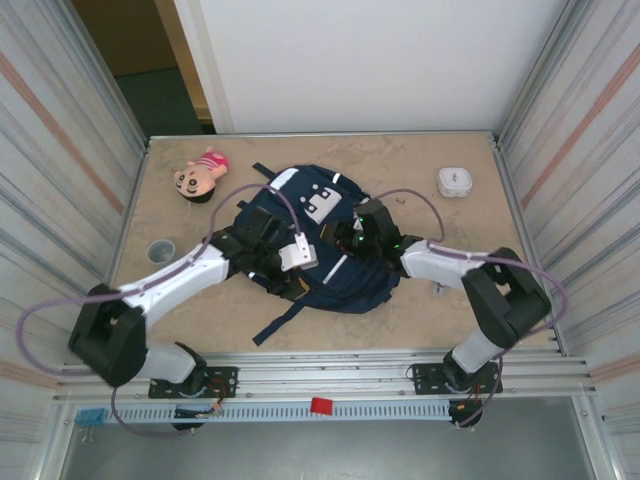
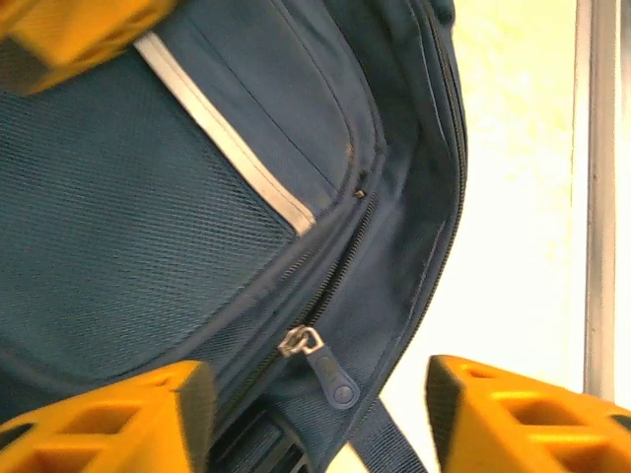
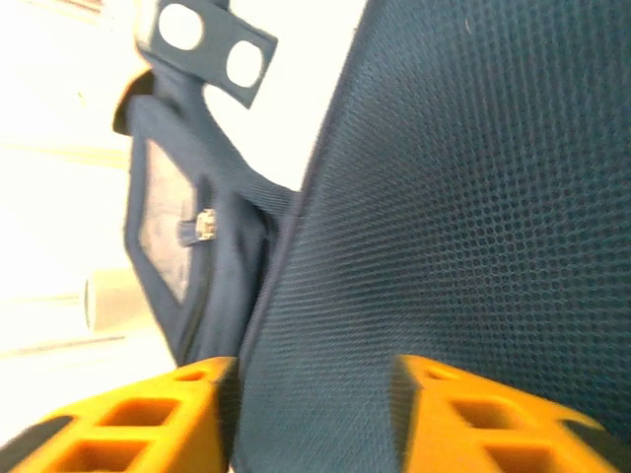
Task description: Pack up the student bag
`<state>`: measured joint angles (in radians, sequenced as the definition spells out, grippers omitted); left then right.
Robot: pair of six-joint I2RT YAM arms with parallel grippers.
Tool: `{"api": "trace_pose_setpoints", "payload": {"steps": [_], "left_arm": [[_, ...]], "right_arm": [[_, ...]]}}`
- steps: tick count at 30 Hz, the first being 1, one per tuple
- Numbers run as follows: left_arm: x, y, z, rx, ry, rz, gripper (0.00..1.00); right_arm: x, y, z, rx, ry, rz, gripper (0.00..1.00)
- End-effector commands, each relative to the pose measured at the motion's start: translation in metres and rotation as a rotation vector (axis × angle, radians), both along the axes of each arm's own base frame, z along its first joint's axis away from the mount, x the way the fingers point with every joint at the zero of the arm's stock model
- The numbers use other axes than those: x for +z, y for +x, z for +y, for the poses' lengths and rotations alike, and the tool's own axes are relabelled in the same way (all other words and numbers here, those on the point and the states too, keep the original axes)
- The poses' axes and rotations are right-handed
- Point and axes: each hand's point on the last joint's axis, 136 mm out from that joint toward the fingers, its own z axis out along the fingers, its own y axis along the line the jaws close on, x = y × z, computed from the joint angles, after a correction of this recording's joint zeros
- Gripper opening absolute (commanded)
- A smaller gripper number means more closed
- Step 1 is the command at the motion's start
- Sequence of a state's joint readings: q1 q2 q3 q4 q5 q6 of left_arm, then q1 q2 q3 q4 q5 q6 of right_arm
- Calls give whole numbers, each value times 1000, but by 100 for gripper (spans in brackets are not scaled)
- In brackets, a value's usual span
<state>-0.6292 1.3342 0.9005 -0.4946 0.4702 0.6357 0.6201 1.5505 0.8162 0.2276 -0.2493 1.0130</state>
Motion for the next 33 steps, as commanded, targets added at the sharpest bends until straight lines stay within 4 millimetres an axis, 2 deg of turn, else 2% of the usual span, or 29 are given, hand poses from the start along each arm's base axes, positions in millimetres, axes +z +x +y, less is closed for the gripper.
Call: {"api": "trace_pose_setpoints", "payload": {"steps": [1, 3, 5, 9, 12, 14, 17, 18, 21, 23, 25, 26, 28, 33], "left_arm": [[12, 7, 14, -74, 34, -235, 71], [4, 17, 23, -109, 105, -346, 77], [-6, 28, 29, -152, 183, -426, 81], [-18, 47, 21, -231, 223, -510, 87], [-30, 56, 13, -260, 230, -523, 88], [-47, 60, 12, -279, 255, -510, 87], [-67, 61, 17, -283, 301, -458, 81], [-72, 60, 18, -284, 310, -443, 78], [-78, 61, 23, -252, 327, -433, 57], [-75, 58, 24, -231, 317, -410, 40], [-61, 56, 18, -172, 256, -377, 9], [-53, 54, 14, -142, 221, -354, 0], [-33, 52, 6, -49, 120, -310, 0], [4, 50, -9, 148, -100, -206, 0]], "right_arm": [[23, -19, -20, 36, -22, -12, 52], [24, -31, -30, 51, -31, 20, 53], [15, -44, -45, 47, -68, 91, 56], [-5, -65, -78, -11, -127, 216, 61], [-9, -71, -95, -60, -101, 241, 63], [-7, -71, -101, -79, -79, 240, 64], [-7, -70, -105, -59, -54, 253, 65], [-8, -70, -105, -47, -44, 263, 65], [-14, -64, -102, 1, -8, 290, 63], [-15, -57, -101, 22, 9, 286, 60], [-11, -48, -100, 39, 19, 270, 58], [-7, -42, -100, 43, 21, 253, 57], [1, -29, -101, 41, 24, 204, 57], [25, 1, -106, 22, 57, 98, 57]]}}
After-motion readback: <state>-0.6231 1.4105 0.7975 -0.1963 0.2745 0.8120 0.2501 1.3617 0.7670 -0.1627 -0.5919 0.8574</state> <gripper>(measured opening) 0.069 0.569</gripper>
